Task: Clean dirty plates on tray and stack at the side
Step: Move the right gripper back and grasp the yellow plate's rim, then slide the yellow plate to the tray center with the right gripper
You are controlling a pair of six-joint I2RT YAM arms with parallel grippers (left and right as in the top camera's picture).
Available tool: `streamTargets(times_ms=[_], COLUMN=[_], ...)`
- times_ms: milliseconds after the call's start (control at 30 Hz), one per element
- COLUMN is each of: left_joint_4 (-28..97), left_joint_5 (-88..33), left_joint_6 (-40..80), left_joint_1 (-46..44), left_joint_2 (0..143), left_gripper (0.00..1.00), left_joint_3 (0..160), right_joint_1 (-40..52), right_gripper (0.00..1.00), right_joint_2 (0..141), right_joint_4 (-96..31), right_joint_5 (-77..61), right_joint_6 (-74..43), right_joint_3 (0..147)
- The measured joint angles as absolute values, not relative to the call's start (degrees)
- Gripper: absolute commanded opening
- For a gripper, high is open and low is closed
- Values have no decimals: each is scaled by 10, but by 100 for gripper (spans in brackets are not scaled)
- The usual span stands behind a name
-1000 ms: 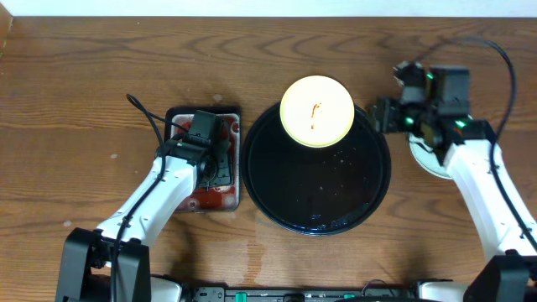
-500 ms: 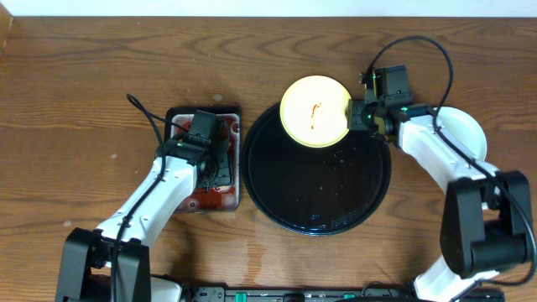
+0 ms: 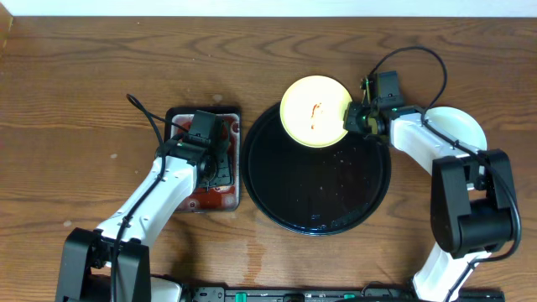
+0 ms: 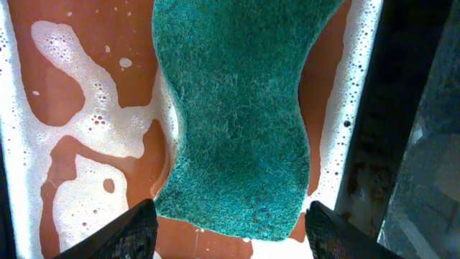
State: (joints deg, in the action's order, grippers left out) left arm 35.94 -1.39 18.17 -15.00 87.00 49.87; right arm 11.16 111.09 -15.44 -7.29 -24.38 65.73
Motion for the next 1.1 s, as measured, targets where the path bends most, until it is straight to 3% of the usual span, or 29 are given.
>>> streamTargets(times_ms=[200, 867, 967, 1100], left_joint_4=[359, 359, 359, 359], left_joint_5=[-14, -14, -14, -14], left_joint_6=[182, 182, 182, 182], left_joint_1=[-150, -150, -150, -150], left_joint_2=[870, 870, 870, 870], left_gripper=[67, 67, 67, 67], left_joint_3=[499, 499, 499, 499], right_joint_1=[112, 115, 121, 132], right_gripper=[1, 2, 26, 33], right_joint_2=[1114, 1016, 1016, 1016], right_joint_4=[-153, -452, -463, -456], right_joint_5=[-82, -104, -105, -107], right_joint_6=[-256, -183, -178, -173], right_joint_3=[657, 662, 659, 659])
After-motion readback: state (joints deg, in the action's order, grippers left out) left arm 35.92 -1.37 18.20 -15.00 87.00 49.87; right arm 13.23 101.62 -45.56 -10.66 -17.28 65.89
